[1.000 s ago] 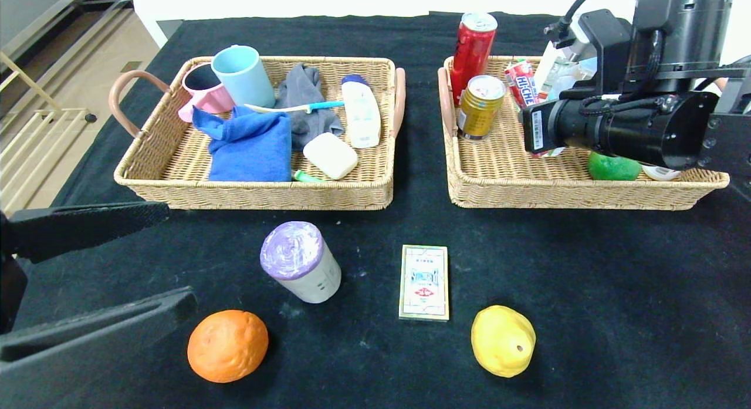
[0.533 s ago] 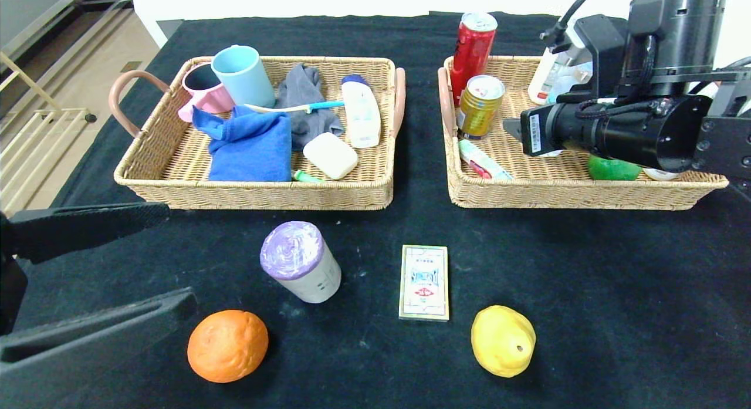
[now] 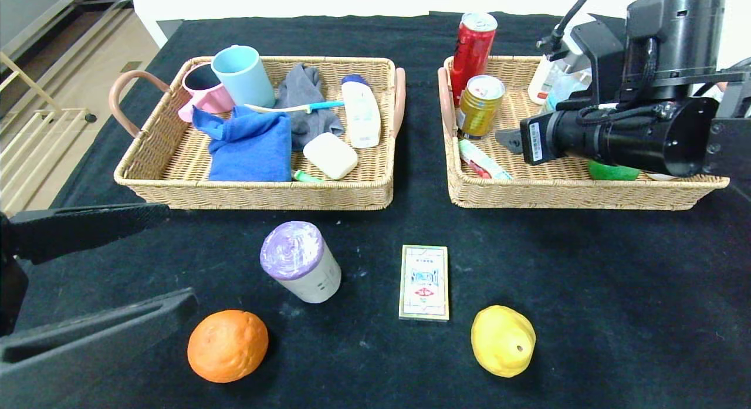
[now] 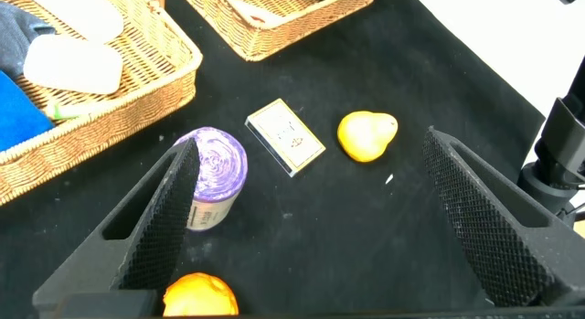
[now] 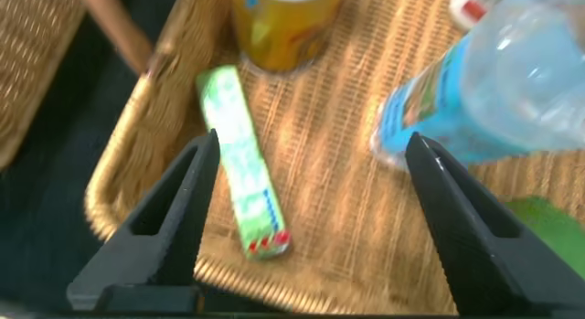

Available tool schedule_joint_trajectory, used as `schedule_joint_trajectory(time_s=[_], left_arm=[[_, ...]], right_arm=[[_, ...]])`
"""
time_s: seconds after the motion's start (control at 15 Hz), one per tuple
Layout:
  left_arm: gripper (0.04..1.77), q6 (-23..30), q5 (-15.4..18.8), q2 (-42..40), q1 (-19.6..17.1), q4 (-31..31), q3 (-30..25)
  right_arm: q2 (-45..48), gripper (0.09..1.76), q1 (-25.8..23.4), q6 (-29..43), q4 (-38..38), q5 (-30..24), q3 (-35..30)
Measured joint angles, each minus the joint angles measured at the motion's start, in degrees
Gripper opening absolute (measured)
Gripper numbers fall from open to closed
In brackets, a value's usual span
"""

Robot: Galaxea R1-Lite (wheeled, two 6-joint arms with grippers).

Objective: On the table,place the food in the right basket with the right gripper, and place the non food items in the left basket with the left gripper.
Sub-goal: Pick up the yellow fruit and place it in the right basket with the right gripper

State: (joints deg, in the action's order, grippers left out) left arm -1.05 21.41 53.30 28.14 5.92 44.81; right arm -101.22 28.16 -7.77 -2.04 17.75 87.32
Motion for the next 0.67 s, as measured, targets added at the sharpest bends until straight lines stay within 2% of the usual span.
schedule_joint_trajectory(time_s=[0.13, 0.33, 0.53, 0.67], left_arm=[[1.76, 0.0, 0.0, 0.0, 0.0, 0.0, 0.0], [1.76, -0.1, 0.0, 0.0, 0.0, 0.0, 0.0], [1.76, -0.4, 0.0, 0.0, 0.0, -0.1, -0.1], [1.76, -0.5, 0.0, 0.0, 0.0, 0.0, -0.3]], right_arm=[[1.6, 1.55, 1.5, 3.1, 4.8, 1.5, -0.1], [4.6, 1.6, 4.4, 10.3, 17.0, 3.3, 0.3], [7.8, 1.63, 8.8, 20.0, 30.8, 4.3, 0.5], [9.2, 1.65, 12.8, 27.6, 37.1, 5.5, 0.6]])
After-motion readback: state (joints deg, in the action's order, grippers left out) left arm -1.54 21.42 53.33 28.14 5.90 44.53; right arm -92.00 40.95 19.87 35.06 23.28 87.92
